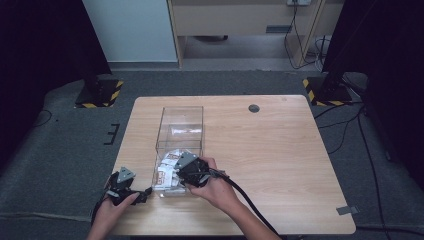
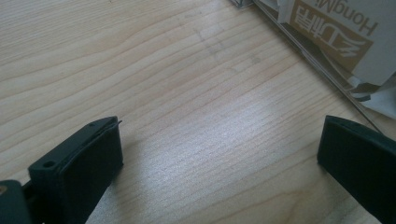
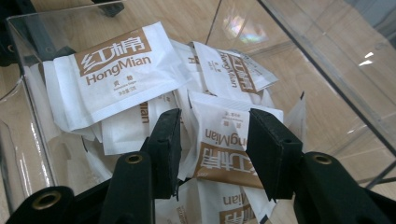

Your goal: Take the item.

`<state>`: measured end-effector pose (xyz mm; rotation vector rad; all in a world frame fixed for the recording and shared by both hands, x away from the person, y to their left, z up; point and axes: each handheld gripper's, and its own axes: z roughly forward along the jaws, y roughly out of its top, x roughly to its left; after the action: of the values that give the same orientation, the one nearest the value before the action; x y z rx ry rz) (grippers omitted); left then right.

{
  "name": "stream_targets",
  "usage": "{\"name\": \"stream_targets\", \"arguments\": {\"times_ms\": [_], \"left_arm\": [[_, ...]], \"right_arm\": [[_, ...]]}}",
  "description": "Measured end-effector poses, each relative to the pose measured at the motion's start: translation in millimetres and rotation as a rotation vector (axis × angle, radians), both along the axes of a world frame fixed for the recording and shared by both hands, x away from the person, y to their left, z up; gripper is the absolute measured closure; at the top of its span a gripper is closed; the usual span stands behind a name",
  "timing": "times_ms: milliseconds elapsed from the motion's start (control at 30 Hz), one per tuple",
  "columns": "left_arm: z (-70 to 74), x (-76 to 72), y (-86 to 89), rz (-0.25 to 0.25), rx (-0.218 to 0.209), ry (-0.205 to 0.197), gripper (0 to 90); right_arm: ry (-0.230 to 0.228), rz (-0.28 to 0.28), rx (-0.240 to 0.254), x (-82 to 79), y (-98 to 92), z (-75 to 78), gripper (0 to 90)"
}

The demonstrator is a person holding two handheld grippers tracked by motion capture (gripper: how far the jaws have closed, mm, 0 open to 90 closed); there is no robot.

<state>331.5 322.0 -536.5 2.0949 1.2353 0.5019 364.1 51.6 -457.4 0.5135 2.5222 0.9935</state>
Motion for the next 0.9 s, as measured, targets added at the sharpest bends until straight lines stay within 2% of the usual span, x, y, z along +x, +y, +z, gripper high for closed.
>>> {"name": "stream_targets", "arguments": {"times_ms": [133, 400, 700, 900], "left_arm": [[0.0, 0.0, 0.0, 0.000, 0.000, 0.000, 0.0], [0.0, 0.0, 0.0, 0.000, 0.000, 0.000, 0.0], [0.0, 0.0, 0.0, 0.000, 0.000, 0.000, 0.0], [0.0, 0.0, 0.0, 0.000, 0.000, 0.000, 0.0]], "right_arm": [[0.003, 0.012, -0.015, -0.4, 2.9, -2.1, 55.2], [-0.013, 0.008, -0.031, -1.0, 7.3, -4.8, 61.7], [-0.023, 0.023, -0.036, -1.3, 8.4, -4.9, 76.6], [-0.031, 0.033, -0.018, -1.6, 7.3, -3.6, 84.2]]}}
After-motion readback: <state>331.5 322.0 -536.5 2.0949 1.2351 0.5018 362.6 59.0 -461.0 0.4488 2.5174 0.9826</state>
